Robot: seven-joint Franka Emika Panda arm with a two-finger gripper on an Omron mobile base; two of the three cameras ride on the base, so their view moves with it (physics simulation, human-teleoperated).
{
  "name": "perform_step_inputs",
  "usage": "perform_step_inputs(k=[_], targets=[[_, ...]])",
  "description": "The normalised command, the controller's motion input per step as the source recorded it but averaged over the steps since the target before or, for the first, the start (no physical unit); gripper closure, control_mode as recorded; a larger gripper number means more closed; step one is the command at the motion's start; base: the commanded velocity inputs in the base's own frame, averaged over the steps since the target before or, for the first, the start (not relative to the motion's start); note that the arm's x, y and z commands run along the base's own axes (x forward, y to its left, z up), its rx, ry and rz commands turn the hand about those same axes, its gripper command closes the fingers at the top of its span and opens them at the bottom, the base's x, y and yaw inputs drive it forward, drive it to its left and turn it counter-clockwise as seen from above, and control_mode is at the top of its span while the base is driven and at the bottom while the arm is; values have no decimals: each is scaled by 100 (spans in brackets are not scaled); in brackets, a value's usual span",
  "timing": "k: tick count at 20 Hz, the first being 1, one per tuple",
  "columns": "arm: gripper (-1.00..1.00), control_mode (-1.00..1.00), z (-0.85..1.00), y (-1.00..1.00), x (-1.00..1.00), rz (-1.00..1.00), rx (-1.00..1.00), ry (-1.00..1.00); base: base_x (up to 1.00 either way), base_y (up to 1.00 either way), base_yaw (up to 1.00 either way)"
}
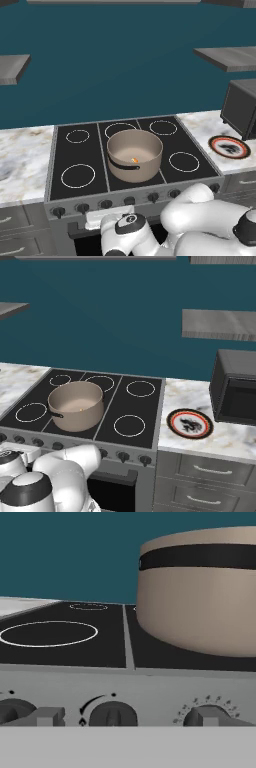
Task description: Retrieve the frozen meat and place it in the pot on a burner. Then turn the burner on.
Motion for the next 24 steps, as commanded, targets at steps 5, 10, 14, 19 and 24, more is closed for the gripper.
perform_step_inputs(k=[5, 10, 14, 19, 24], targets=[[-100, -100, -8, 14, 0, -3, 0, 0, 0, 0, 0], [-100, -100, -16, 3, 1, -9, 0, 0, 0, 0, 0], [-100, -100, -30, 3, 9, -8, 11, 1, 0, 0, 0], [-100, -100, -14, 14, 4, 0, 15, 2, 0, 0, 0], [-100, -100, -2, -1, 0, 0, 0, -5, 0, 0, 0]])
